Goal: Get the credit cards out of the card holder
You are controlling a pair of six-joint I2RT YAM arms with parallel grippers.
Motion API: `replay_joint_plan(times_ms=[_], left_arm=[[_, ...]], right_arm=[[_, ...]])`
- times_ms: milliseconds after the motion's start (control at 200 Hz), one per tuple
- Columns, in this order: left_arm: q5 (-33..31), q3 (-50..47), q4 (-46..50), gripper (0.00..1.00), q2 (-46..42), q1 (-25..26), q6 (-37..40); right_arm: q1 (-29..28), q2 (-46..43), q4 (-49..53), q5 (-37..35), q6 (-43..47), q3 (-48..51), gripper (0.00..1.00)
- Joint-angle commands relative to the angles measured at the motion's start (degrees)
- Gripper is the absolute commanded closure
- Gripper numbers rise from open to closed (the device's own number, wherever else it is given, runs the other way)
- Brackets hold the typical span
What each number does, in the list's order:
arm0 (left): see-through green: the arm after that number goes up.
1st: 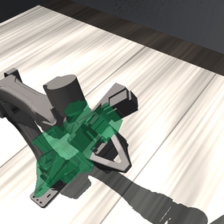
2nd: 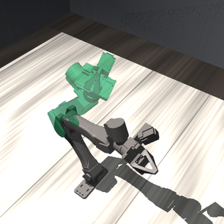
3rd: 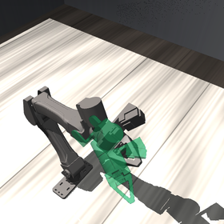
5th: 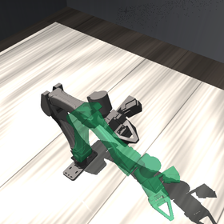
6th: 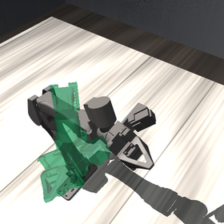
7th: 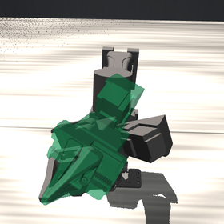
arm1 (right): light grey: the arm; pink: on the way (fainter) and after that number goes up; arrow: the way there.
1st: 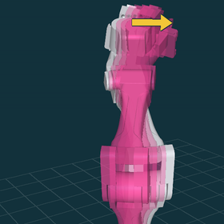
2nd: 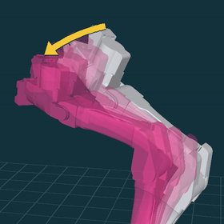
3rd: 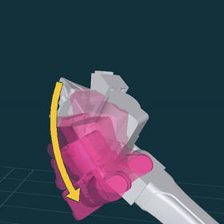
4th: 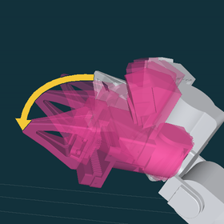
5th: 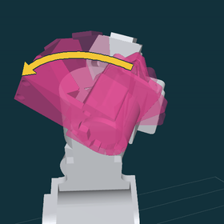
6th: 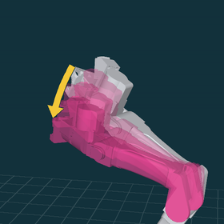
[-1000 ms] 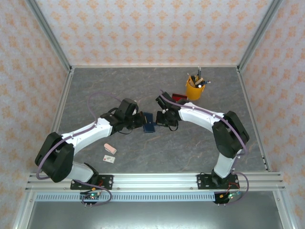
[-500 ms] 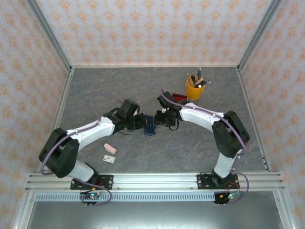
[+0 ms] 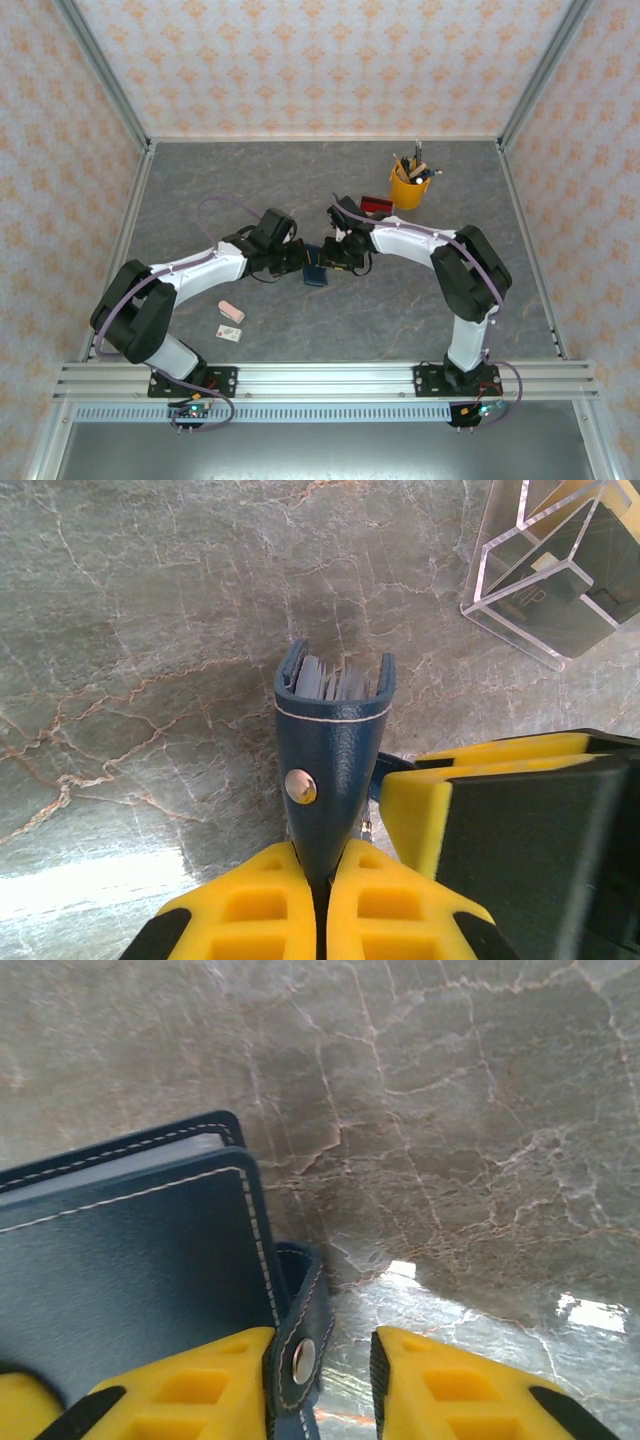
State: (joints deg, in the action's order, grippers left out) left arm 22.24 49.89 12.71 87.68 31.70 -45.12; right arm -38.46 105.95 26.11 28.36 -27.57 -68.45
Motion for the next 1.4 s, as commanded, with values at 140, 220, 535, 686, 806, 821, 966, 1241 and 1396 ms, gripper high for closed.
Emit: replay_joint_plan(times_ms=[140, 220, 535, 686, 806, 821, 966, 1241, 1396], left_arm=[[-0.56, 1.27, 2.42, 1.00, 0.87, -1.27, -1.18], [-0.60, 1.49, 2.94, 1.00, 0.59, -1.38, -1.11], [-3.69, 2.03, 8.42, 0.38, -2.88, -4.67, 0.22], [-7.14, 1.02, 10.13, 0.19, -5.94, -6.05, 0.21], [-9.64, -1.69, 9.24, 0.07, -8.83, -7.74, -1.81], [-9.89, -2.09, 9.06, 0.05, -9.37, -7.88, -2.03], [-13.33, -5.07, 8.86, 0.00, -14.00, -8.83, -2.85], [-15.16, -7.35, 10.40, 0.00, -18.86, -10.15, -4.55], [-15.74, -7.80, 10.50, 0.00, -19.92, -10.08, -4.58]], right_arm=[[0.05, 2.19, 2.27, -1.30, 1.65, -2.54, 0.75], [0.05, 2.88, 2.91, -2.01, 2.22, -3.24, 0.83], [0.05, -1.80, 9.48, -7.79, 7.54, -4.78, 0.99], [-0.04, -6.44, 10.06, -3.61, 9.44, -4.76, 0.99], [-0.54, -8.10, 8.62, 2.01, 9.13, -5.87, 0.99], [-0.63, -8.20, 8.34, 2.56, 9.05, -6.09, 0.99], [-1.44, -7.91, 5.79, 7.79, 7.09, -8.01, 0.99], [-1.53, -5.44, 3.20, 12.29, 5.95, -10.17, 0.99], [-1.53, -4.29, 3.64, 11.51, 5.90, -10.49, 0.99]])
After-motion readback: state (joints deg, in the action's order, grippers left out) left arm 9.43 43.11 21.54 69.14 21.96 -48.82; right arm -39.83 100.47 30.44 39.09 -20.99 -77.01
